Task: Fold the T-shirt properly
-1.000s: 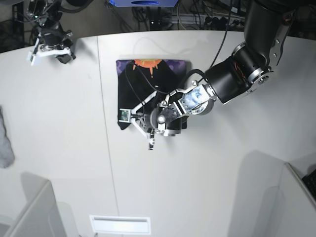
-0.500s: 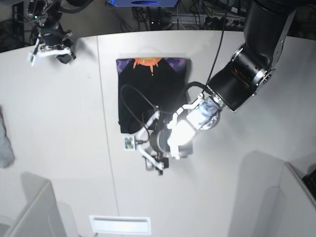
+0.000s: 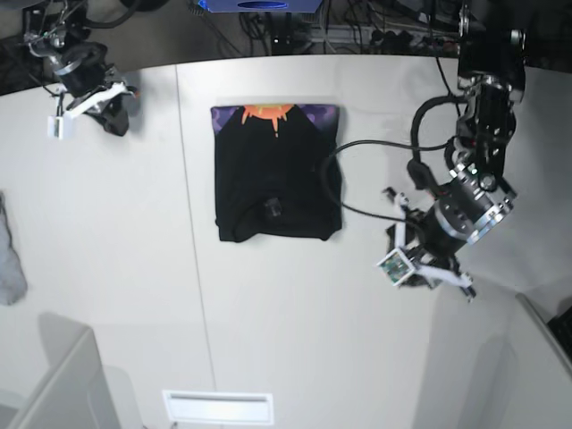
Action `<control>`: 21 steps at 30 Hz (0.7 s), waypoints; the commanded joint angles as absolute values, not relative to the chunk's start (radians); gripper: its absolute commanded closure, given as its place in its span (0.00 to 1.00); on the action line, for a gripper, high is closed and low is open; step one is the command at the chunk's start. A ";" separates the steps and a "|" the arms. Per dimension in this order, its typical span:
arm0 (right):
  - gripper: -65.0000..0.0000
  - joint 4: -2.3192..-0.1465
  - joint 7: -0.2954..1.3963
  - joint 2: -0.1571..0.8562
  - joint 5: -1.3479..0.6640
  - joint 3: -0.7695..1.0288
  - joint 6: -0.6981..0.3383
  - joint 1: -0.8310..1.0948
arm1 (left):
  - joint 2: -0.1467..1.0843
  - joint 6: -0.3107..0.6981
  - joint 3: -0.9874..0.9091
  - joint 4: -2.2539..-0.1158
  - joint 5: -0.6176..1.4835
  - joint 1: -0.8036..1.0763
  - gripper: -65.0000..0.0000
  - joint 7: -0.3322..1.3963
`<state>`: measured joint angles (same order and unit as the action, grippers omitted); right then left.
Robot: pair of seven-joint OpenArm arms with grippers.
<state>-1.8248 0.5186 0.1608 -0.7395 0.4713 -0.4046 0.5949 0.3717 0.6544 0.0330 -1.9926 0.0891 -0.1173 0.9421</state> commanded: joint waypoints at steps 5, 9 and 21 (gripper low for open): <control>1.00 -1.870 0.414 0.142 -0.513 0.470 -0.486 0.599 | 0.383 0.651 -0.277 -2.002 0.085 0.203 1.00 0.654; 1.00 -1.893 0.367 0.102 -0.410 0.495 -0.555 0.599 | 0.377 0.651 -0.383 -2.002 0.087 0.469 1.00 0.472; 1.00 -2.003 0.561 0.081 -0.260 0.501 -0.553 0.730 | 0.219 0.651 -0.464 -2.003 0.087 0.961 1.00 0.430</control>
<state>-1.9900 0.5713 0.0757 -0.2550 0.4946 -0.5510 0.7181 0.2153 0.6521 -0.4606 -1.9865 0.0772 0.9520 0.4519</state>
